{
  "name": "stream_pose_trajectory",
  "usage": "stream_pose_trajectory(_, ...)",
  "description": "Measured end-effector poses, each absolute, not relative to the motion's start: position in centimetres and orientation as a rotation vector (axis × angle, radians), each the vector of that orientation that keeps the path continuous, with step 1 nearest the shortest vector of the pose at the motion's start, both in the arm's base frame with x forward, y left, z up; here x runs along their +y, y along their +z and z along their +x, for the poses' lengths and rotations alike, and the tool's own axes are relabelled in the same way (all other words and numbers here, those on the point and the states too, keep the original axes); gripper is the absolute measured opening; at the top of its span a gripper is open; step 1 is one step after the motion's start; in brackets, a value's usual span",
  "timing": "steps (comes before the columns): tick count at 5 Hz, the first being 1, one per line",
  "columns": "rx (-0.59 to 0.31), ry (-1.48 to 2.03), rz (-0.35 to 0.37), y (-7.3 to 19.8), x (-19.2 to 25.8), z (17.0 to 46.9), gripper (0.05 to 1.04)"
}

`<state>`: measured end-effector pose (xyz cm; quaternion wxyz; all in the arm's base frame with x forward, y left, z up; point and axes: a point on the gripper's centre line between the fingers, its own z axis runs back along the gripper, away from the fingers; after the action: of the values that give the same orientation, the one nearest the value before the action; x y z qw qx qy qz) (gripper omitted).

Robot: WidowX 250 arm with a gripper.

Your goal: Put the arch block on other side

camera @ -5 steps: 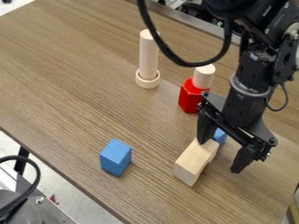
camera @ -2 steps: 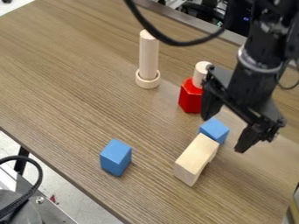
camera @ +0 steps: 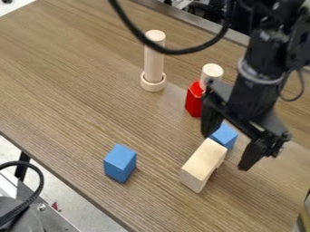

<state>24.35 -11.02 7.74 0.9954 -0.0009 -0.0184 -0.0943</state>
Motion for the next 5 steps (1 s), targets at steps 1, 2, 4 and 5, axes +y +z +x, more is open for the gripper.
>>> stream_pose_trajectory(1, 0.000, -0.157, 0.015, 6.0, -10.4, 24.1, 0.999)
stream_pose_trajectory(2, 0.000, -0.148, 0.043, 5.4, -10.0, 24.2, 0.999)
stream_pose_trajectory(4, 0.023, -0.152, 0.065, 4.3, -9.7, 24.2, 0.999)
stream_pose_trajectory(5, 0.036, -0.145, 0.062, 3.6, -9.7, 24.3, 0.999)
